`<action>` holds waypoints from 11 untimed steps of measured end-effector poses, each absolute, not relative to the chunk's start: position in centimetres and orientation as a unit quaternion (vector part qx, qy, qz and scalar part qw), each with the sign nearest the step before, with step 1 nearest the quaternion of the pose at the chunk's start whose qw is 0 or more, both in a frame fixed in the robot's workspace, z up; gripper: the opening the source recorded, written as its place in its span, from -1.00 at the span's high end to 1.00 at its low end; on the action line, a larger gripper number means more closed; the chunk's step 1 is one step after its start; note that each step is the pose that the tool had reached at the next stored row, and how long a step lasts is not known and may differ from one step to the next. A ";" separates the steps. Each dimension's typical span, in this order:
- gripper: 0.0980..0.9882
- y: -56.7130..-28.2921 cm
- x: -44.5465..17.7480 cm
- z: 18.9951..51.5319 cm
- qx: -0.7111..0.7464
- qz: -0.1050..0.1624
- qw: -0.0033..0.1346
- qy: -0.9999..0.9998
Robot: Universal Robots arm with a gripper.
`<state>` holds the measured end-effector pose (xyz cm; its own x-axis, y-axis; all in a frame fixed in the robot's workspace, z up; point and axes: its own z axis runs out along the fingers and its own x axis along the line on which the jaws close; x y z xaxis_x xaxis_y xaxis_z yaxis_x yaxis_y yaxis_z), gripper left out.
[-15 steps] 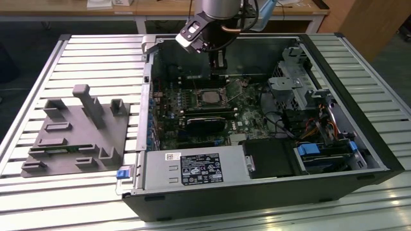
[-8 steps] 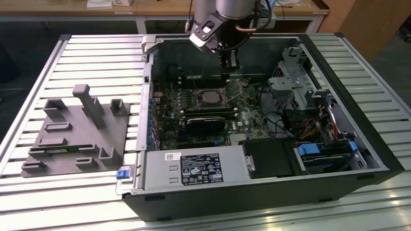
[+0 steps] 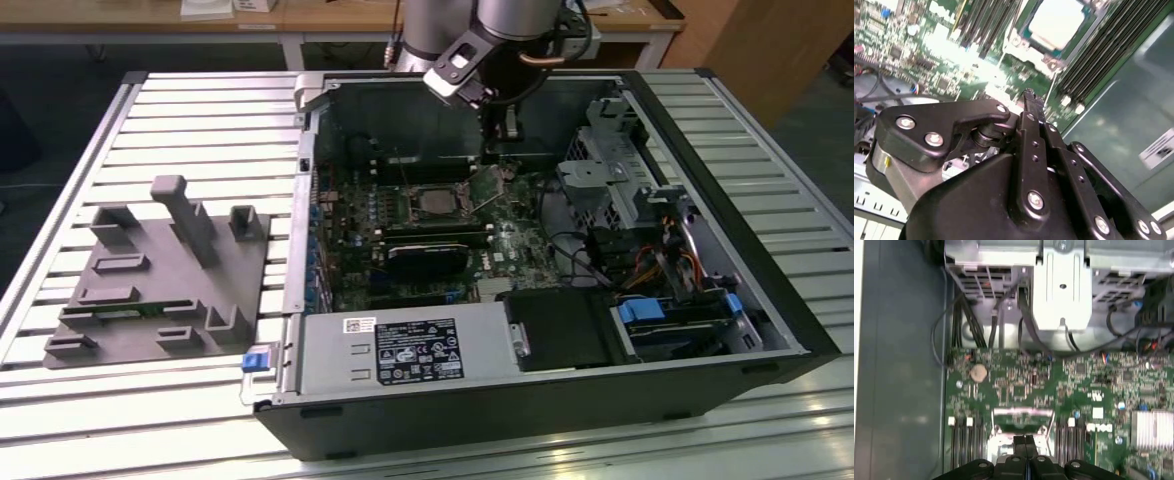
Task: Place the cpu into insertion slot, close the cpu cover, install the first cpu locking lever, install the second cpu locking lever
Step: 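Close the cpu cover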
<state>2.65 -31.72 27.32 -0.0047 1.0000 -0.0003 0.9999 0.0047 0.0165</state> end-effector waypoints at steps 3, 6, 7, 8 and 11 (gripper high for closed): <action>0.98 -31.7 3.5 27.3 0.705 0.006 0.006 0.709; 0.98 -31.7 3.8 27.3 0.705 0.006 0.006 0.709; 0.98 -31.7 3.8 27.3 0.705 0.006 0.006 0.709; 0.98 -31.7 3.8 27.3 0.705 0.006 0.006 0.709; 0.98 -31.7 4.4 27.3 0.705 0.006 0.006 0.709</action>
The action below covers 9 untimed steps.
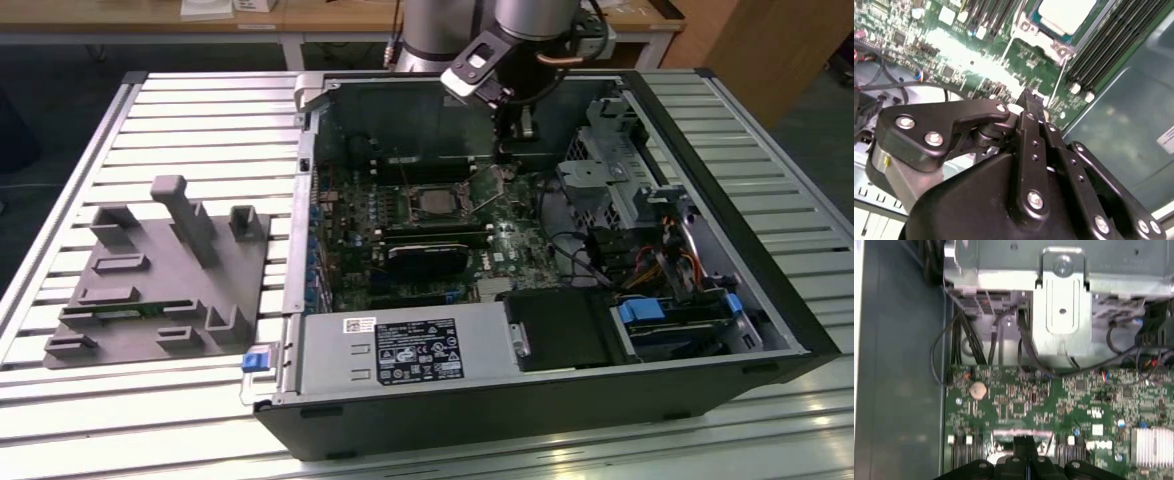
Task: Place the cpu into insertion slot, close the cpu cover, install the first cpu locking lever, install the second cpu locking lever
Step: 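Close the cpu cover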
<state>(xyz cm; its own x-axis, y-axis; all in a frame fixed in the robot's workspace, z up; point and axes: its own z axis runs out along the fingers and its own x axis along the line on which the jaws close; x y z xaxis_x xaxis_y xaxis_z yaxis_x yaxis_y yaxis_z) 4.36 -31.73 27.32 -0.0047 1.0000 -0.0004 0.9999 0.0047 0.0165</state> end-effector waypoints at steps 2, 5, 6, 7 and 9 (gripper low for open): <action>0.98 -31.7 4.9 27.3 0.705 0.006 0.006 0.709; 0.98 -31.7 5.7 27.3 0.705 0.006 0.006 0.709; 0.98 -31.7 5.9 27.3 0.705 0.006 0.006 0.709; 0.98 -31.7 6.1 27.3 0.705 0.006 0.006 0.709; 0.98 -31.7 6.3 27.2 0.705 0.006 0.006 0.709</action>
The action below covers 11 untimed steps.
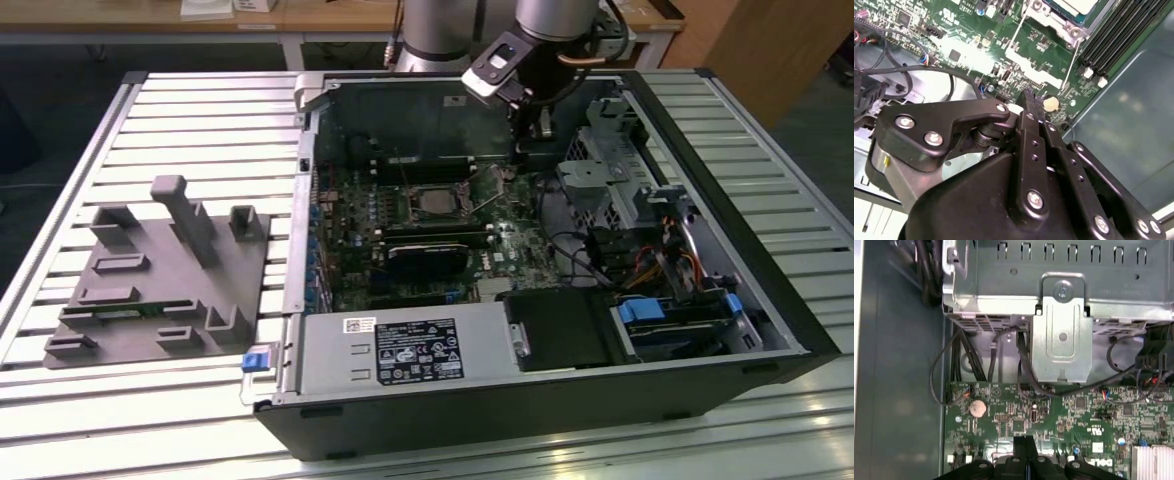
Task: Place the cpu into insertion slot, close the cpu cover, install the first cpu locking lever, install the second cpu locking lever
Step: 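Close the cpu cover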
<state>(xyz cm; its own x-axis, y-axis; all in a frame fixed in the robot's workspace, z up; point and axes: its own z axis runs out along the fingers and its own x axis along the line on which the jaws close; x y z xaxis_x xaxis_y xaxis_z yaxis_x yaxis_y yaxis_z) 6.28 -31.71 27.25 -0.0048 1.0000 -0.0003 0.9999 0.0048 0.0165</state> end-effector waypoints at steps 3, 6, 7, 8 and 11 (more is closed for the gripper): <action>0.98 -31.7 6.3 27.3 0.705 0.006 0.006 0.709; 0.98 -31.7 6.3 27.0 0.705 0.006 0.006 0.709; 0.98 -31.7 6.4 26.9 0.705 0.005 0.006 0.709; 0.98 -31.7 6.4 26.7 0.705 0.005 0.006 0.709; 0.98 -31.7 6.5 26.2 0.705 0.004 0.005 0.709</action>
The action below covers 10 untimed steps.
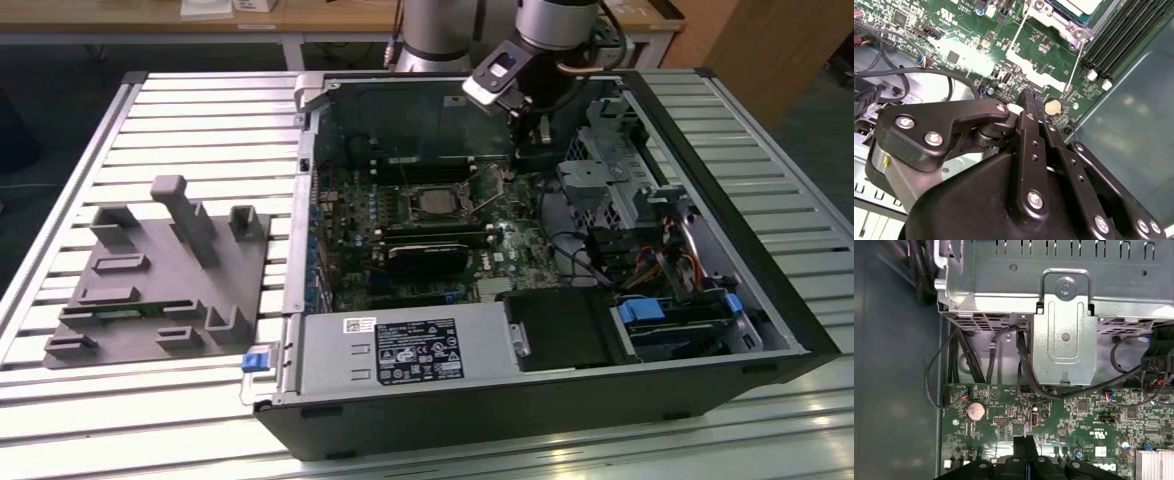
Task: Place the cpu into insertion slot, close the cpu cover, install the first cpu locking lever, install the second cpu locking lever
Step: 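Close the cpu cover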
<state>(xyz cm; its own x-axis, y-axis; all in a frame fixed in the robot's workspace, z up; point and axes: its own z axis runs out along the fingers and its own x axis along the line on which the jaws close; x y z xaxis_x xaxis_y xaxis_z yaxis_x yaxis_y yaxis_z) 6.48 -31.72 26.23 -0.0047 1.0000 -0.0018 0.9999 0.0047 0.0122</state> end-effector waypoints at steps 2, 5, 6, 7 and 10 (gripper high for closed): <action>0.98 -31.7 6.6 25.9 0.705 0.003 0.005 0.709; 0.98 -31.7 6.7 25.4 0.705 0.002 0.004 0.709; 0.98 -31.7 6.8 25.2 0.705 0.002 0.004 0.709; 0.98 -31.7 6.8 25.1 0.705 0.002 0.004 0.709; 0.98 -31.7 6.8 24.5 0.705 0.001 0.004 0.709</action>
<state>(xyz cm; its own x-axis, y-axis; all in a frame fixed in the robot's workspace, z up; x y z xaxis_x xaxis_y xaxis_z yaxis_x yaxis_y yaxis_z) 6.85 -31.72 24.52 -0.0047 1.0000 -0.0034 1.0000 0.0047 0.0075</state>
